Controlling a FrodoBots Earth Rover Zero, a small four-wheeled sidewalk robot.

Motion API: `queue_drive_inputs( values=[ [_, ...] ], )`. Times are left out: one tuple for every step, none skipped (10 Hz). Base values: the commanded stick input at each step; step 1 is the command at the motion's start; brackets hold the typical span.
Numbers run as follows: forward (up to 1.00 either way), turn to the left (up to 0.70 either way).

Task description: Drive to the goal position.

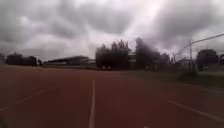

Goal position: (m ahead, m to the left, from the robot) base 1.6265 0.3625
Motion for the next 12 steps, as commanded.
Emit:
queue_drive_inputs(
  values=[
    [0.70, 0.00],
    [0.70, 0.00],
    [0.70, 0.00],
    [0.70, 0.00],
    [0.70, 0.00],
    [0.70, 0.00],
    [0.70, 0.00],
    [0.70, 0.00],
    [0.70, 0.00],
    [0.70, 0.00],
    [0.70, 0.00],
    [0.70, 0.00]
  ],
)
